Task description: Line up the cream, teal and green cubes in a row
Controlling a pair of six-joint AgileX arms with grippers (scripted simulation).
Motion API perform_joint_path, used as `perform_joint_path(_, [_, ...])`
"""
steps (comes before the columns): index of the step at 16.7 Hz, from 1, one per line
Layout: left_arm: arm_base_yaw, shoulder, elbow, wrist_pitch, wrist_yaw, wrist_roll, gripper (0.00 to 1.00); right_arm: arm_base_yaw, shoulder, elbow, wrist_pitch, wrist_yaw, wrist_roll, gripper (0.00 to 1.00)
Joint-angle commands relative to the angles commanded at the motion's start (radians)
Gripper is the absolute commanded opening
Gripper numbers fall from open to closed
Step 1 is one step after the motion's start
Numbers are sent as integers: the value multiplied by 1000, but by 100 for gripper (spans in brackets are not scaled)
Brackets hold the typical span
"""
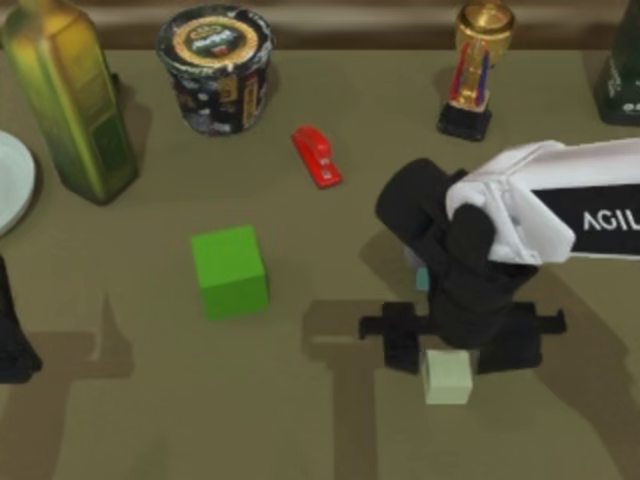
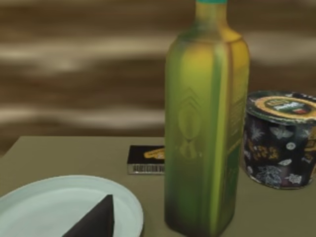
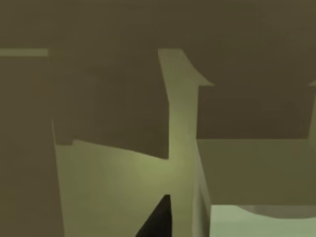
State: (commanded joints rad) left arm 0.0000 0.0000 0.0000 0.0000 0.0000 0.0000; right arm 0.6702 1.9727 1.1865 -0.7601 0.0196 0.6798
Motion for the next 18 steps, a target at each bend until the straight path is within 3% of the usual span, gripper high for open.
perform_joint_path(2, [0, 0, 0, 0, 0, 0, 100, 0, 0, 0, 0, 0, 0, 100])
perform_joint_path(12, [0, 0, 0, 0, 0, 0, 100, 2, -7, 13, -18, 0, -1, 100])
perform_joint_path(18, [0, 0, 0, 0, 0, 0, 100, 10, -93, 125, -228, -1, 2, 100])
